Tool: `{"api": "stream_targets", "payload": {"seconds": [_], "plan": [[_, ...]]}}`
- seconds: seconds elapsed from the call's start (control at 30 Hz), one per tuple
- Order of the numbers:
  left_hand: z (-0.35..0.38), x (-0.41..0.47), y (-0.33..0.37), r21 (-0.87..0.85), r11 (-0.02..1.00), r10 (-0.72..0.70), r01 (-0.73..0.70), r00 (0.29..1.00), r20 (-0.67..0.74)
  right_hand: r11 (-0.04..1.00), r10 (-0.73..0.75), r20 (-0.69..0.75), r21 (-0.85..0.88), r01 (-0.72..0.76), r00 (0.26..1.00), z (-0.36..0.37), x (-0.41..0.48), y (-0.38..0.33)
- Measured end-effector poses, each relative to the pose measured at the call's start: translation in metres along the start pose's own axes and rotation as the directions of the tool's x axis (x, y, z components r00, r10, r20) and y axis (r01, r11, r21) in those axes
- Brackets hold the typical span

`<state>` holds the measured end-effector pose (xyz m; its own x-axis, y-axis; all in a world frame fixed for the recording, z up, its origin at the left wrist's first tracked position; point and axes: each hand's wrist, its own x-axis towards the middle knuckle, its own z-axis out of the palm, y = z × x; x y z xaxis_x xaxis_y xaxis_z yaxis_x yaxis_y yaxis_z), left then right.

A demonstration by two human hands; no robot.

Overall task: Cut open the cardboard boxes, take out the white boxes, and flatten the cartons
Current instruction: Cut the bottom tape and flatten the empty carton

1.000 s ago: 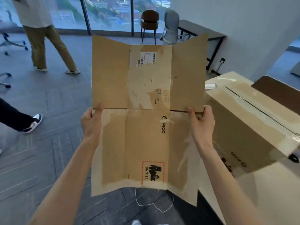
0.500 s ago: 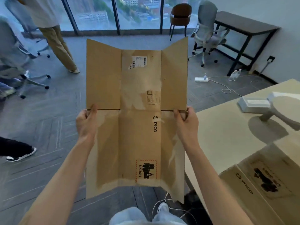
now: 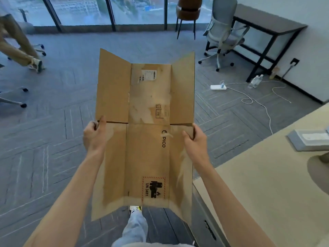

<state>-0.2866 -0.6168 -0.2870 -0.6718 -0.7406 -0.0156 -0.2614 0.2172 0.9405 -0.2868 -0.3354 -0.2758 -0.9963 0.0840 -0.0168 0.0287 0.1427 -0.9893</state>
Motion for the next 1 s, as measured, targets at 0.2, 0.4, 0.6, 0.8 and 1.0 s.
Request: {"api": "stream_targets", "payload": {"seconds": [0.2, 0.4, 0.6, 0.8, 1.0], "plan": [[0.067, 0.119, 0.030, -0.028, 1.000, 0.019, -0.012, 0.959, 0.282, 0.997, 0.079, -0.211, 0.018, -0.077, 0.974, 0.045, 0.091, -0.002], [0.169, 0.172, 0.066, 0.030, 0.997, 0.037, -0.065, 0.831, 0.555, 0.985, 0.165, -0.442, 0.037, -0.166, 0.882, 0.036, 0.160, 0.011], [0.303, 0.178, 0.090, 0.037, 0.980, 0.108, -0.197, 0.678, 0.727, 0.981, 0.174, -0.619, 0.039, -0.192, 0.766, -0.017, 0.240, 0.046], [0.428, 0.174, 0.100, 0.078, 0.965, 0.074, -0.249, 0.549, 0.833, 0.917, 0.337, -0.601, 0.034, -0.398, 0.725, -0.079, 0.313, 0.107], [0.550, 0.163, 0.098, 0.170, 0.953, -0.033, -0.251, 0.472, 0.881, 0.792, 0.565, -0.605, 0.208, -0.574, 0.561, -0.145, 0.351, 0.149]]}}
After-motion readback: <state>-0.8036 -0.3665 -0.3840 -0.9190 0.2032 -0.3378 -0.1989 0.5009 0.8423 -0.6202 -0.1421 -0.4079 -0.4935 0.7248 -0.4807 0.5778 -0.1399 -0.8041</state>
